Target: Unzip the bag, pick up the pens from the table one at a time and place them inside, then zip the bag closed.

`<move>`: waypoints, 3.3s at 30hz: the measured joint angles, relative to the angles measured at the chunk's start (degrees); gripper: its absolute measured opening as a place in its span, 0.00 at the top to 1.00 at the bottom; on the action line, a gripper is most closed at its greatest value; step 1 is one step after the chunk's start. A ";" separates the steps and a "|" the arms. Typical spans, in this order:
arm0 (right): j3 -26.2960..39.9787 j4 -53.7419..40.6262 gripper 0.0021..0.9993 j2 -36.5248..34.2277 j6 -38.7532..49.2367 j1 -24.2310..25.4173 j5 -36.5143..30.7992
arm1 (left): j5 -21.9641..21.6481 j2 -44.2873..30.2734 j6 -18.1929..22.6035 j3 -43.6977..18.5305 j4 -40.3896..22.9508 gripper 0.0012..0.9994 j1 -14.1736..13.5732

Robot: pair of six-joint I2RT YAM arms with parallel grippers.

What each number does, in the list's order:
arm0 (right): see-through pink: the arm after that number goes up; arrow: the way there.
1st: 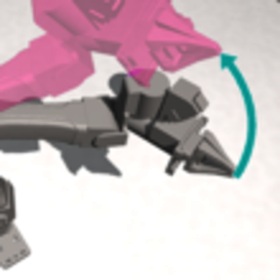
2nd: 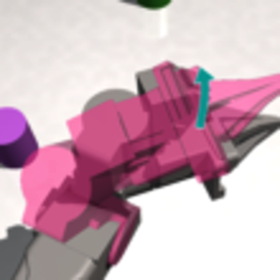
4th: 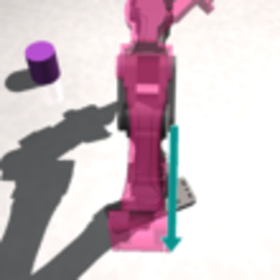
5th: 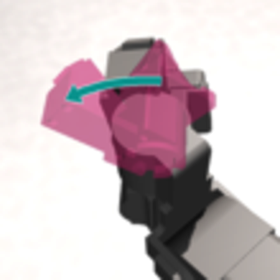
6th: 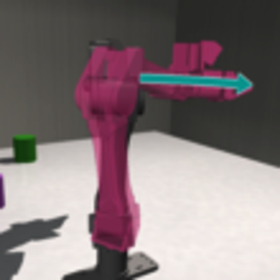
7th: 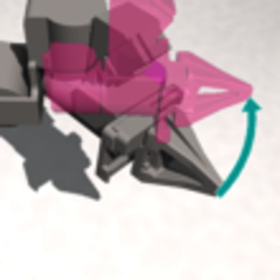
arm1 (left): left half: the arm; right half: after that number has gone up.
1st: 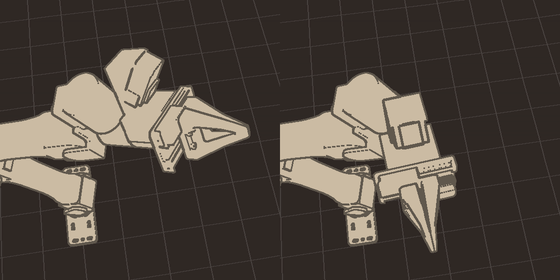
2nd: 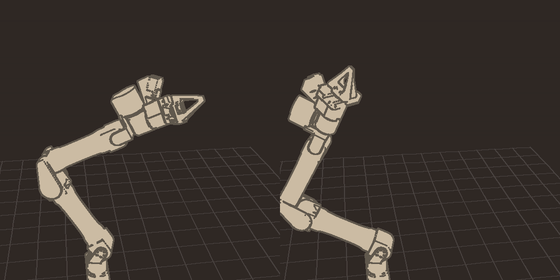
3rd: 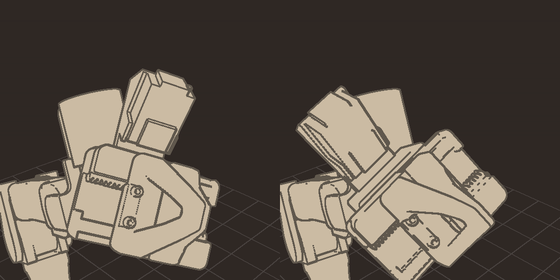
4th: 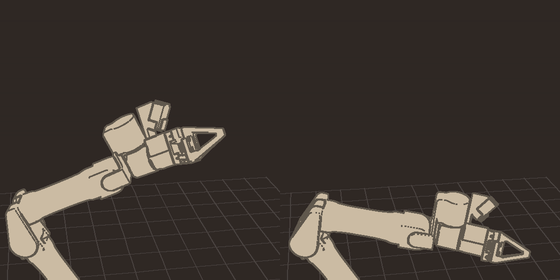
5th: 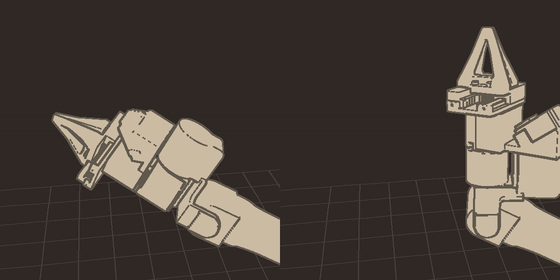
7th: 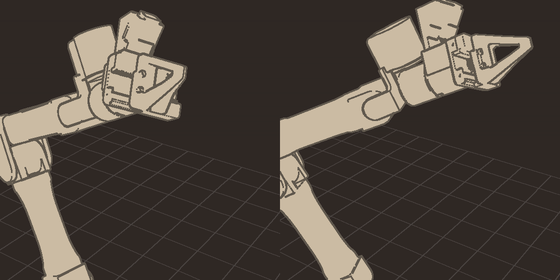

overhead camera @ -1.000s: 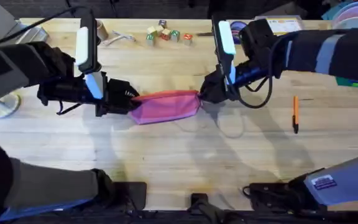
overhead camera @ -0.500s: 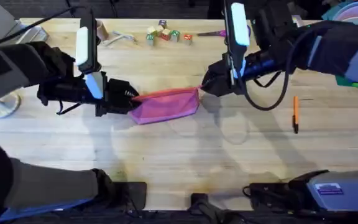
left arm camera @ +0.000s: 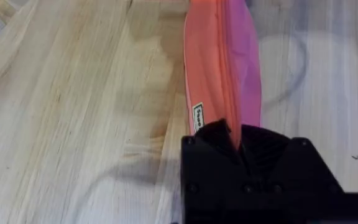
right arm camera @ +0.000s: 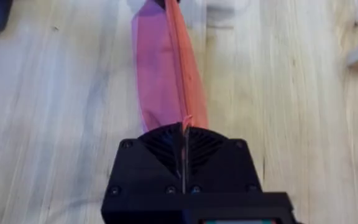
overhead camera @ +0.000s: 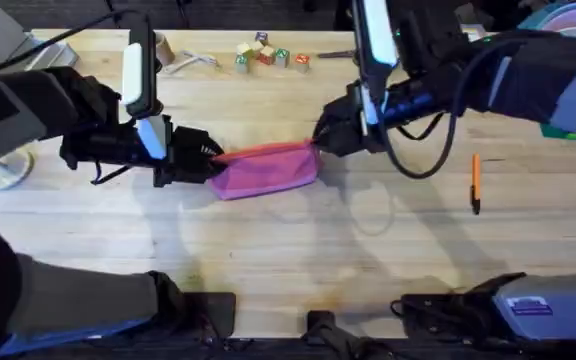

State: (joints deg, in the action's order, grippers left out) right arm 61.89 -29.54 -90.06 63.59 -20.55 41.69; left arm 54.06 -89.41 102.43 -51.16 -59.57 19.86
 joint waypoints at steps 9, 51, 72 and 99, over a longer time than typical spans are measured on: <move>2.08 1.42 0.97 0.00 -0.17 -8.16 -0.13 | -0.04 -0.01 0.02 0.00 -0.02 0.96 0.00; 3.10 -5.27 0.00 17.48 -9.79 -14.30 -11.70 | 0.00 0.00 0.02 0.00 0.04 0.96 0.00; 3.15 -5.27 0.00 18.97 -74.46 -14.27 -30.96 | 0.00 0.00 0.02 0.00 0.04 0.96 0.00; 3.19 -5.57 0.00 17.97 -93.31 -14.71 -32.87 | 0.00 -0.02 0.02 0.00 0.04 0.96 0.00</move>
State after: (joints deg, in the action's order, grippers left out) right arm 65.08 -35.11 -72.09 -29.71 -35.26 8.82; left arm 54.06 -89.43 102.45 -51.16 -59.53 19.86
